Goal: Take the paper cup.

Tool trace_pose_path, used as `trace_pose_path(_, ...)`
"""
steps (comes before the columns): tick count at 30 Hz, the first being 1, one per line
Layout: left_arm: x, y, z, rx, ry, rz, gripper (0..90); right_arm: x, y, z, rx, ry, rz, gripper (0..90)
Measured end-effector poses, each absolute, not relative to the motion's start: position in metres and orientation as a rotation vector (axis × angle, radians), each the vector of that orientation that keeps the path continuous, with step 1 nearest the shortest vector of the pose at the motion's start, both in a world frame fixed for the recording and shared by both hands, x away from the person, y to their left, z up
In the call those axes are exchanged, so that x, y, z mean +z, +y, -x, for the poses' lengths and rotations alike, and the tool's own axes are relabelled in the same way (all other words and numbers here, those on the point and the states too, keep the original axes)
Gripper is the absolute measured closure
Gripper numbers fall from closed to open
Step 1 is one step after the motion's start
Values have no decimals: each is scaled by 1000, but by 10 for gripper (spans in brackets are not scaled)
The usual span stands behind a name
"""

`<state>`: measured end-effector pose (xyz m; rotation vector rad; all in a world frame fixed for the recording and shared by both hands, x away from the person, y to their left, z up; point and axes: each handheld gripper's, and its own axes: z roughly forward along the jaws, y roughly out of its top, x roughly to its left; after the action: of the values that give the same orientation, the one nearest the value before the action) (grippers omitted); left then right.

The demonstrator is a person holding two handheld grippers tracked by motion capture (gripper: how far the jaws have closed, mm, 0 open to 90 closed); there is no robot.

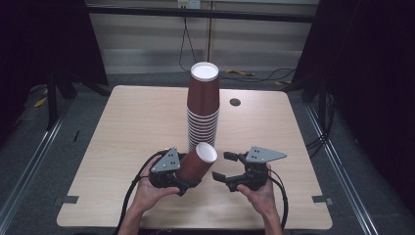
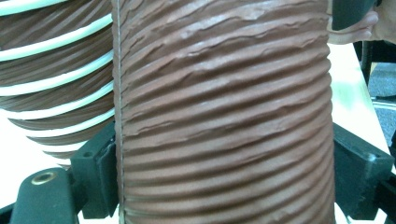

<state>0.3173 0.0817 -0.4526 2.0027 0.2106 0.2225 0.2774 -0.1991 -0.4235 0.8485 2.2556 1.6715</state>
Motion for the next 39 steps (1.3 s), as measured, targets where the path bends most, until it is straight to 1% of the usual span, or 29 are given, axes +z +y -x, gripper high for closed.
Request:
trace_pose_path(6,-451,79,-318,217,188,-2027,140,-424,-200,-277,1623,2268,-845,184)
trace_pose_path(10,-448,76,-318,229,166,-2074,140,-423,-200,-277,1611,2279,-831,185)
trace_pose_path(15,-448,75,-319,215,161,-2079,136,-424,-201,-276,1598,2301,-828,182)
trace_pose_path(29,-443,68,-322,184,107,-2192,139,-425,-198,-277,1482,2402,-781,196)
trace_pose_path(33,-441,67,-322,184,95,-2203,140,-425,-198,-278,1474,2426,-788,176)
trace_pose_path(39,-441,65,-324,187,92,-2257,141,-426,-195,-279,1421,2475,-795,175)
